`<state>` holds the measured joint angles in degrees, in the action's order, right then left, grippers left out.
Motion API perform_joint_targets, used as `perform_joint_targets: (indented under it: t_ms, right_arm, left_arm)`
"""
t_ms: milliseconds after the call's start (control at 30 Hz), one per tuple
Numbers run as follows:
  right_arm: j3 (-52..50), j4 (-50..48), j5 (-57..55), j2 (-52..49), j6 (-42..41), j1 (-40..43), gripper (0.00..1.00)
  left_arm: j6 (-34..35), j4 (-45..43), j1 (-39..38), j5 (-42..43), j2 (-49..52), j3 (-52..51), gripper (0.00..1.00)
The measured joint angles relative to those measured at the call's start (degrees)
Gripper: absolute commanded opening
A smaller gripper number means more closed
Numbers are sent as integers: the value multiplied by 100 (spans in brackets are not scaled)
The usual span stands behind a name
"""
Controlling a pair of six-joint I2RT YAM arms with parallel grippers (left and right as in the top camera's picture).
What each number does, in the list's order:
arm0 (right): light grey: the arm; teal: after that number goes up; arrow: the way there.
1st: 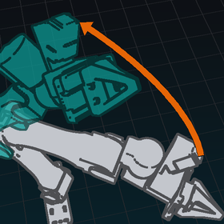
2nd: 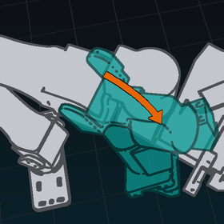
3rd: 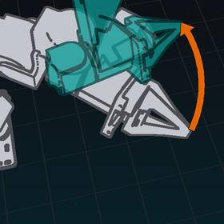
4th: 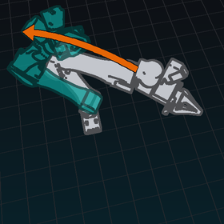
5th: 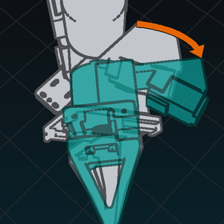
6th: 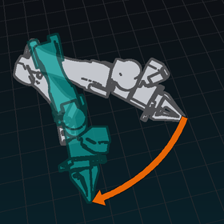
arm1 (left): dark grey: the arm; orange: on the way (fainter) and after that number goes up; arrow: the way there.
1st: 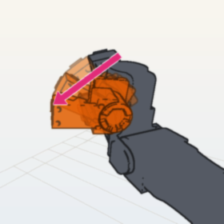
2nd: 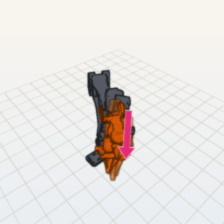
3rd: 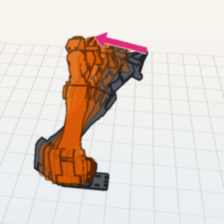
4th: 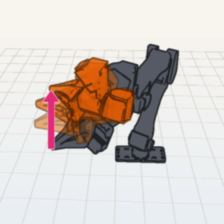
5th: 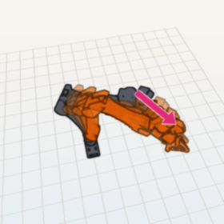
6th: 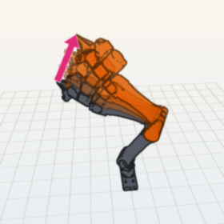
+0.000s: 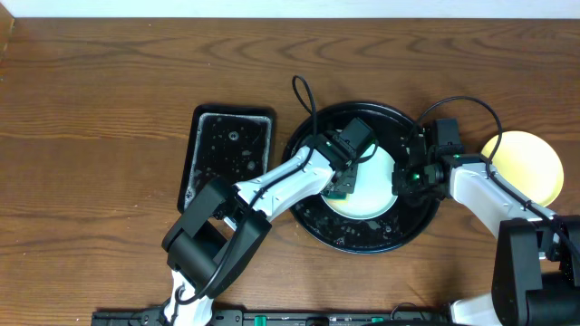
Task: Clean dirty plates on tray and stack at the side
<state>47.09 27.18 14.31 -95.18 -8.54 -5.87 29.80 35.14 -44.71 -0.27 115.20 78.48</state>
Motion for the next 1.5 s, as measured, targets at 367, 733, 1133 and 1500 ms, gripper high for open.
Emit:
perform_joint_targets:
  t_ms: [367, 733, 1133, 1500]
  right_arm:
    - [0, 59, 26, 0, -2, -15, 1]
    - [0, 72, 28, 0, -2, -15, 1]
    - [0, 81, 42, 0, 0, -26, 1]
    - [0, 103, 55, 0, 0, -39, 1]
  left_arm:
    - [190, 50, -28, -267, 0, 35, 7]
    - [748, -1705, 55, 1499, 166, -122, 7]
    - [896, -1272, -151, 1967, 236, -59, 7]
    - [682, 647, -236, 39, 28, 170, 7]
